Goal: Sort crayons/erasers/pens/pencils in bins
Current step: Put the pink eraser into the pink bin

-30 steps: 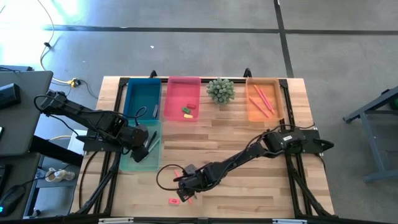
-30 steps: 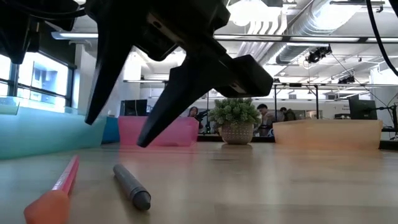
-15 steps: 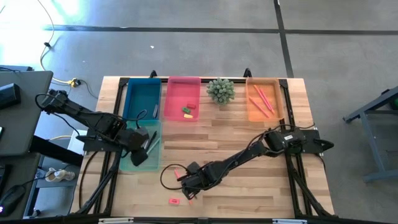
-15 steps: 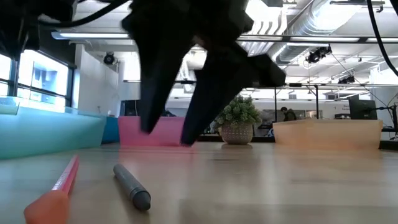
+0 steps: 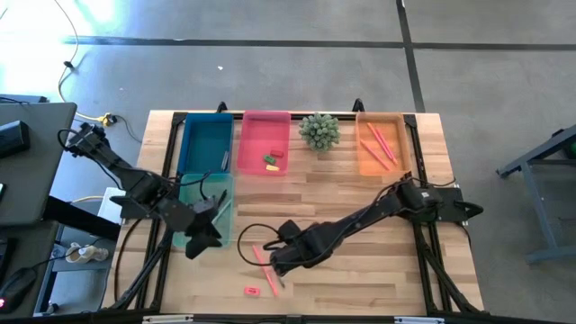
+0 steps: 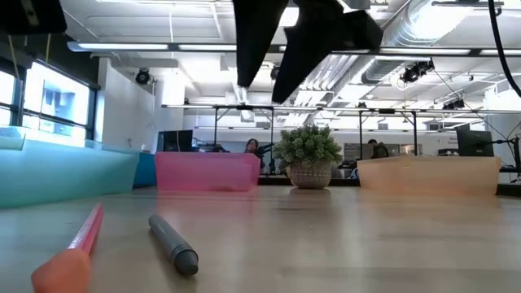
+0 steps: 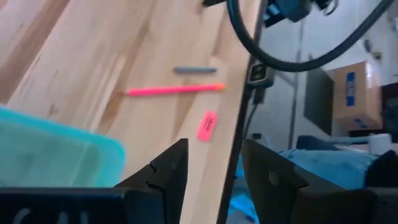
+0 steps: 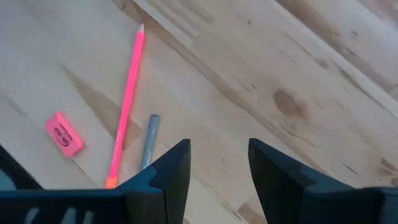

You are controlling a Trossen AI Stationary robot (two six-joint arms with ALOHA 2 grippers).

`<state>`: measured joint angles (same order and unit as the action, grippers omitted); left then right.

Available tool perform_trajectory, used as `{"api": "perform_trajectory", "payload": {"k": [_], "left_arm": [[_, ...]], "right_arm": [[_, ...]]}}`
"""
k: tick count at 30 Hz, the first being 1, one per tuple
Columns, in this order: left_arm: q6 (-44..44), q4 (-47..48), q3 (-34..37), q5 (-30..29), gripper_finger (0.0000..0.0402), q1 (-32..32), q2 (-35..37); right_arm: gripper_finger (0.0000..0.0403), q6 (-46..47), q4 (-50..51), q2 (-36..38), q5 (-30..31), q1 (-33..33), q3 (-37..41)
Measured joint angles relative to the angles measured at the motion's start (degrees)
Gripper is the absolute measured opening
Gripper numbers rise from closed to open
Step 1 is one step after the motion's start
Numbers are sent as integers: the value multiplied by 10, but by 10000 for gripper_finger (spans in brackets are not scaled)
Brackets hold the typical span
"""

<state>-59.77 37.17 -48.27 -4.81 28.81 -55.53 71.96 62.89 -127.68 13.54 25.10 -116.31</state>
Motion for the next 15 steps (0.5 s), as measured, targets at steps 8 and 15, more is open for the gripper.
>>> {"api": "perform_trajectory", "payload": {"k": [8, 15], "left_arm": [[2, -79, -18, -6, 138, 2, -1], [43, -80, -94, -32, 138, -5, -1]], "right_arm": [[154, 11, 60, 26, 1, -1, 0], [154, 14, 112, 61, 40, -3, 0]]}}
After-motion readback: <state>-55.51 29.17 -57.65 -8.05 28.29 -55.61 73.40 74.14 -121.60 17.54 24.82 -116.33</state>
